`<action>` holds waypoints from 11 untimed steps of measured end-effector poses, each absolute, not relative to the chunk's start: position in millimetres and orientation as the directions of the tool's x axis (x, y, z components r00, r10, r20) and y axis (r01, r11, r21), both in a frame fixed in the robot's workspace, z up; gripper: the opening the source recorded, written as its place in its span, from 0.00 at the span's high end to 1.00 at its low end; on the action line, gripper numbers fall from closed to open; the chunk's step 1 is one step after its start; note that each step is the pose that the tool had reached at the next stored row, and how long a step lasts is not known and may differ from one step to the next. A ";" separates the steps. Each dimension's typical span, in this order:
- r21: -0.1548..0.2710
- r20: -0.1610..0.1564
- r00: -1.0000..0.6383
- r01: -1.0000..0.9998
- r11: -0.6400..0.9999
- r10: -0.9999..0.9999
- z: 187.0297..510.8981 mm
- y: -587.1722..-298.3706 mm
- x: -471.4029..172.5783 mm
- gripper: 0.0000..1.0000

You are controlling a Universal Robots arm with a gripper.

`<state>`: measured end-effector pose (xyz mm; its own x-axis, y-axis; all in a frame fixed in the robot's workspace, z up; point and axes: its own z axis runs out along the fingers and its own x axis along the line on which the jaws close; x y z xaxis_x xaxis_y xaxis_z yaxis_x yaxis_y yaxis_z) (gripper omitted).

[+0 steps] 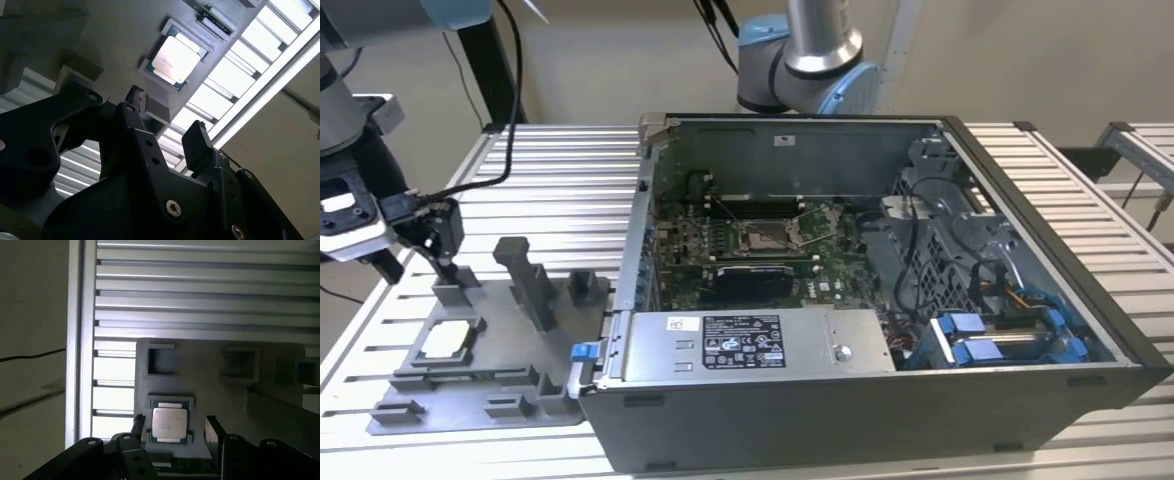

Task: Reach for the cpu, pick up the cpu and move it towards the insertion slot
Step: 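Pick up the cpu and move it towards the insertion slot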

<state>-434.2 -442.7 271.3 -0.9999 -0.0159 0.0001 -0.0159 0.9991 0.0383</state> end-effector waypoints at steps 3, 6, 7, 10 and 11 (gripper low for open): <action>0.038 0.000 -1.000 -0.016 0.999 -0.016 269.1 -443.3 -434.3 0.00; 0.038 0.000 -1.000 -0.016 0.999 -0.016 267.0 -443.7 -434.4 0.00; 0.038 0.000 -1.000 -0.016 0.999 -0.016 266.3 -443.9 -434.4 0.00; 0.038 0.000 -1.000 -0.016 0.999 -0.016 264.2 -444.0 -434.4 0.00; 0.038 0.000 -1.000 -0.016 0.999 -0.016 263.6 -444.0 -434.4 0.00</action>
